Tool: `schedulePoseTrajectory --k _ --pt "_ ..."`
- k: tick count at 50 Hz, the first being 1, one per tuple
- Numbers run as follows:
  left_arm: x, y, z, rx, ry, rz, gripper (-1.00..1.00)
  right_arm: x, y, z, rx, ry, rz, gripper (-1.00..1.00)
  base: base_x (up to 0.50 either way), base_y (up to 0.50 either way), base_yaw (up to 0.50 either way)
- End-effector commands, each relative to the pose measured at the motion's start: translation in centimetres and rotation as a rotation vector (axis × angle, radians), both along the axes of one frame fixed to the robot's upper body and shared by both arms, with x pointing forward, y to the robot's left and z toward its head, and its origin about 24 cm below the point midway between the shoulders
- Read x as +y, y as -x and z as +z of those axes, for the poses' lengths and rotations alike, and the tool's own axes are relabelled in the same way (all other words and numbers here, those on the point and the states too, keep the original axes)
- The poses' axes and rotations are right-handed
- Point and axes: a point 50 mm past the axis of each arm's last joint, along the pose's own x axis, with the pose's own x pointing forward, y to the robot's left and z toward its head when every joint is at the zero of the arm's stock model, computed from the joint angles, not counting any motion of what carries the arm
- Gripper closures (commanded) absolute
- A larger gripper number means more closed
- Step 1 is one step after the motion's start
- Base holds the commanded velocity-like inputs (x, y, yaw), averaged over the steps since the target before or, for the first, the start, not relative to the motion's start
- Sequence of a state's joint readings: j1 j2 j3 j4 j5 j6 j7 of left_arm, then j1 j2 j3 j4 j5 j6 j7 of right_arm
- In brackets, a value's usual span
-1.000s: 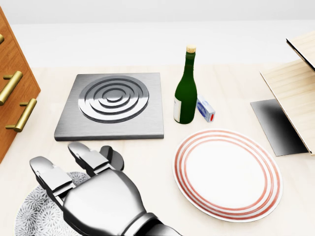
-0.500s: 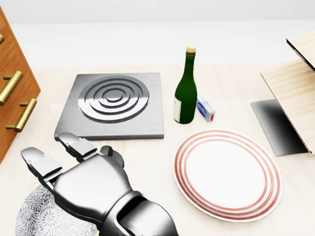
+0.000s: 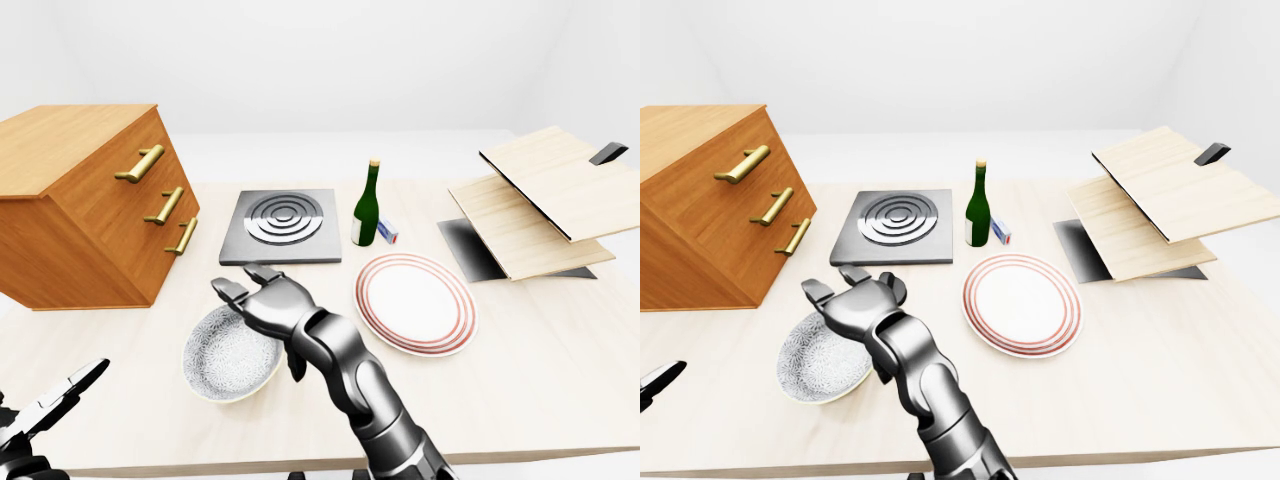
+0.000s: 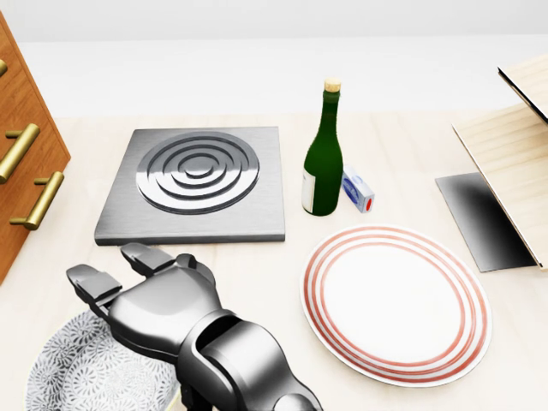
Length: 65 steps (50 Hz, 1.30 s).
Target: Pick up the akita bowl and put it on the plate.
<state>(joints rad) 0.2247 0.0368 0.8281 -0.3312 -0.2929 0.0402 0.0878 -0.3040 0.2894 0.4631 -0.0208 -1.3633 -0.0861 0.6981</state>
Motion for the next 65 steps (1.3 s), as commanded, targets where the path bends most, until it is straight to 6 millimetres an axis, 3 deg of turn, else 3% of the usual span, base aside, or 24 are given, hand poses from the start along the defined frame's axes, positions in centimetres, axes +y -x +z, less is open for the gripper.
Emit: schedulePoseTrajectory --k 1,17,65 --pt "0.0 0.0 0.0 0.001 -0.001 0.000 -1.00 0.2 -0.9 -1.2 0.048 0.049 -0.007 -1.00 0.00 0.00 0.00" --pt "-0.1 0.1 0.1 0.001 -0.002 0.000 -1.00 1.8 1.1 -2.5 0.076 0.079 0.046 -1.00 0.00 0.00 0.00" --pt "0.0 0.0 0.1 0.000 -0.001 0.000 -1.00 2.5 1.5 -6.0 0.189 0.194 0.070 -1.00 0.00 0.00 0.00"
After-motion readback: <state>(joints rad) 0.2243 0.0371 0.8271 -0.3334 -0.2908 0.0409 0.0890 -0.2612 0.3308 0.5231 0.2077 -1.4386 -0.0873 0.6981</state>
